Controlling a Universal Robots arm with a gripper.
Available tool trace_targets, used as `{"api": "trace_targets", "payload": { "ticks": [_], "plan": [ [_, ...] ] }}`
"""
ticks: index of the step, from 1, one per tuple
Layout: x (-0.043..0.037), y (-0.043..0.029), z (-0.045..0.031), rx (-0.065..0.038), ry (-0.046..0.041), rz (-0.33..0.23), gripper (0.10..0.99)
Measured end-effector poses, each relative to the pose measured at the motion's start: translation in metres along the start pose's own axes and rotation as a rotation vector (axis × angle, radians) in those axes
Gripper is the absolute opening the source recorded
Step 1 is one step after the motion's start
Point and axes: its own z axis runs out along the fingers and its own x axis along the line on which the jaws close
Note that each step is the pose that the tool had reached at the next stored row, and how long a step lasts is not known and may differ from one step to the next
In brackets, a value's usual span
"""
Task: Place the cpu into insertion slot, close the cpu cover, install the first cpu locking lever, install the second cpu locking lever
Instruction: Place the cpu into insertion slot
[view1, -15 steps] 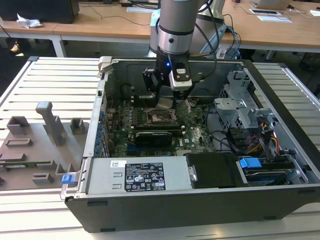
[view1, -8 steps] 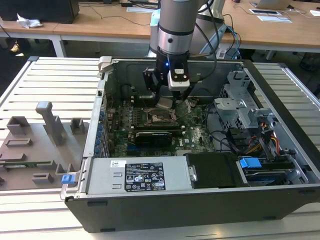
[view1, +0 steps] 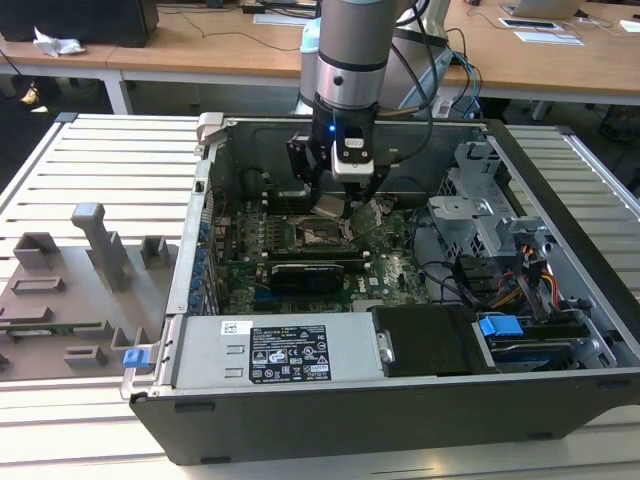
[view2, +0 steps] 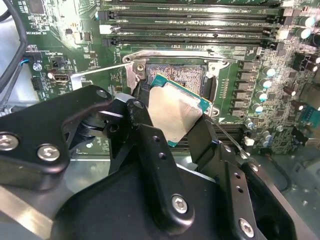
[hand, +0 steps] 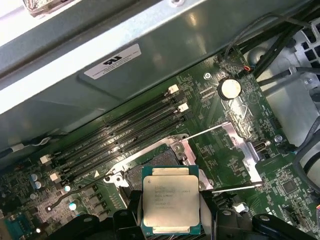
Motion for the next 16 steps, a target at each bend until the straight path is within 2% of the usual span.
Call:
{"api": "trace_targets", "payload": {
  "ticks": [16],
  "plan": [
    [0.0000,0.0000,0.0004,-0.001,0.0002,0.089,0.541]
  ]
}}
